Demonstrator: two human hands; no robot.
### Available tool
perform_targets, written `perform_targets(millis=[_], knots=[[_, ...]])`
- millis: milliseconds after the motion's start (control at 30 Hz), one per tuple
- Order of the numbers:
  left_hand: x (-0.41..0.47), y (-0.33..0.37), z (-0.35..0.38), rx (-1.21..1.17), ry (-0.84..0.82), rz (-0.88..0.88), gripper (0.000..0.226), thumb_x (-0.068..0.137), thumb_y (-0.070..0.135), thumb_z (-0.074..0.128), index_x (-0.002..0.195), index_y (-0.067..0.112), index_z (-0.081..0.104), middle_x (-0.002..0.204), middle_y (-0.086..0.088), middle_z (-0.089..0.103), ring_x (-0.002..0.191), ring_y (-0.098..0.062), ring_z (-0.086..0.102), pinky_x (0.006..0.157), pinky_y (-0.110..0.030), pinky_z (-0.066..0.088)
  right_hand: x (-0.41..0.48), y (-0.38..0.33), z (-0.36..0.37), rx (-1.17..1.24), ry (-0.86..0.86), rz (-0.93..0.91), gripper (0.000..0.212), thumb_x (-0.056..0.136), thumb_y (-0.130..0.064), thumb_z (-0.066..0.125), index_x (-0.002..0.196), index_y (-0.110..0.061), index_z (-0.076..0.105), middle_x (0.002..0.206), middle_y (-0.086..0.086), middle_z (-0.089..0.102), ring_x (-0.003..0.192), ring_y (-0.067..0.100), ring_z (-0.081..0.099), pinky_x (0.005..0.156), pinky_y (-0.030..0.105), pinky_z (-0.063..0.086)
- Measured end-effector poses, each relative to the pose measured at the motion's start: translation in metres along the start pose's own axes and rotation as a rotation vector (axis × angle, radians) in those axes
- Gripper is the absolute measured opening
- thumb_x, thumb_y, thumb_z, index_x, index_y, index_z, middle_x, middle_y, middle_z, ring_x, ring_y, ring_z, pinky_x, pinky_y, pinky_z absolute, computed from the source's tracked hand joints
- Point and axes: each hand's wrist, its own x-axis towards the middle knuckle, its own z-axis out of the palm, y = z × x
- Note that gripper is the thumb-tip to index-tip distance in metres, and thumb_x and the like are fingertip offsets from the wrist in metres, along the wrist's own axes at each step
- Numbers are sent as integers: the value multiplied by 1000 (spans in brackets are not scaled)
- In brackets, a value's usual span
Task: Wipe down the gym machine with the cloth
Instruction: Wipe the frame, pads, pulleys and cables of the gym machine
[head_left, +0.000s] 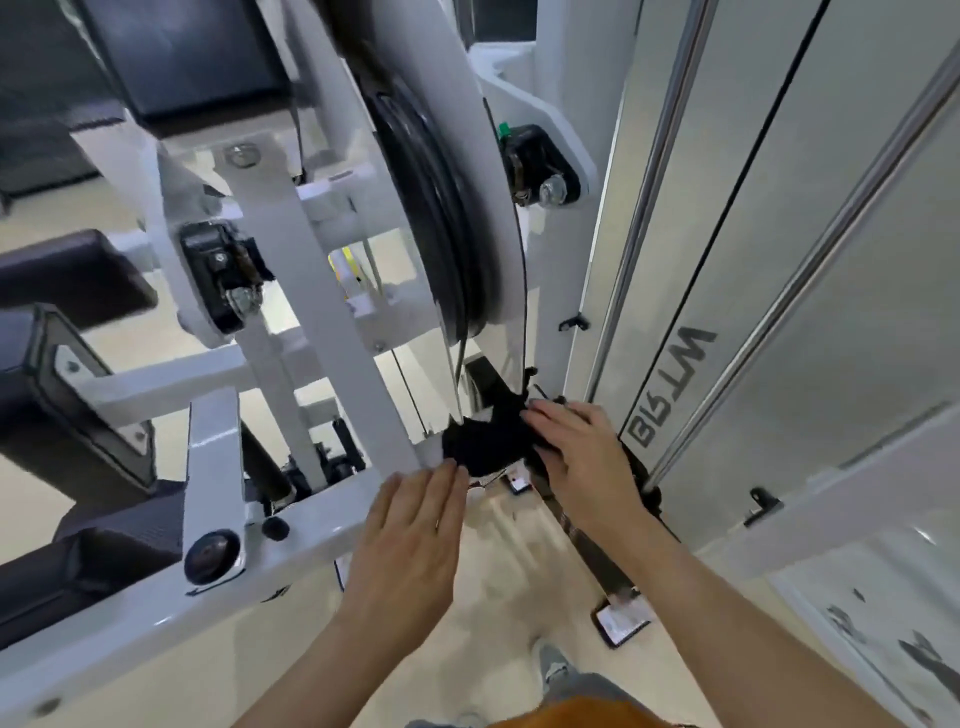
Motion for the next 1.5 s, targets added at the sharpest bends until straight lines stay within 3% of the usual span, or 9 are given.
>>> perform_targets(millis=[200,300,467,667,933,1100,1200,1300,1500], knots=[[31,21,-8,-202,-43,2,62,75,8,32,134,0,48,130,-17,52,107,-34,54,87,-42,51,-19,-34,23,306,81,387,39,93,-3,53,130,-13,57,121,-6,51,111,16,54,93,13,40],[43,19,-5,-327,-67,-52,61,82,10,54,141,5,41,136,-16,47,113,-32,51,78,-39,54,-25,-50,28,410,-80,447,21,92,-14,55,110,-12,66,108,0,63,101,21,61,86,26,49],[71,15,-16,-499,-60,-92,24,91,34,53,109,28,38,82,9,52,71,-16,53,53,-30,39,-29,-34,-38,705,-108,580,26,77,-7,74,98,-24,73,87,-6,74,82,9,70,70,16,53],[78,60,-35,-779,-76,-90,19,84,52,50,85,34,45,60,8,58,57,-10,57,49,-26,45,-71,-10,-111,39,47,528,32,76,-10,63,89,-35,49,101,-4,45,84,13,52,66,16,39],[111,131,-105,-1008,-44,209,34,98,37,46,66,24,50,56,7,54,61,1,56,42,-16,36,-113,-13,-186,-589,817,197,52,60,13,73,102,-12,57,90,15,51,80,26,48,62,36,47],[136,144,-154,-1508,-173,204,29,95,17,53,78,34,68,77,14,70,72,7,62,60,-5,42,-113,-13,-231,-32,427,609,44,74,-15,68,106,-37,47,85,-6,62,71,15,61,58,29,51],[147,140,-157,-1677,-324,77,14,86,23,64,85,31,76,87,-1,76,86,-18,72,74,-30,54,-120,-7,-249,489,166,627,28,77,-28,75,102,-35,64,90,-4,72,83,10,69,76,25,57],[156,143,-152,-1736,-299,-17,15,85,23,66,90,33,75,92,-4,76,88,-24,72,81,-41,56,-127,1,-258,807,251,563,21,86,-42,66,99,-27,72,98,-3,73,94,14,69,83,27,56],[179,197,-138,-1242,175,-176,37,87,18,64,121,31,57,111,6,62,107,-17,58,87,-33,49,-105,28,-264,-218,747,286,8,85,-15,69,90,-21,67,85,-9,62,84,12,52,73,17,37]])
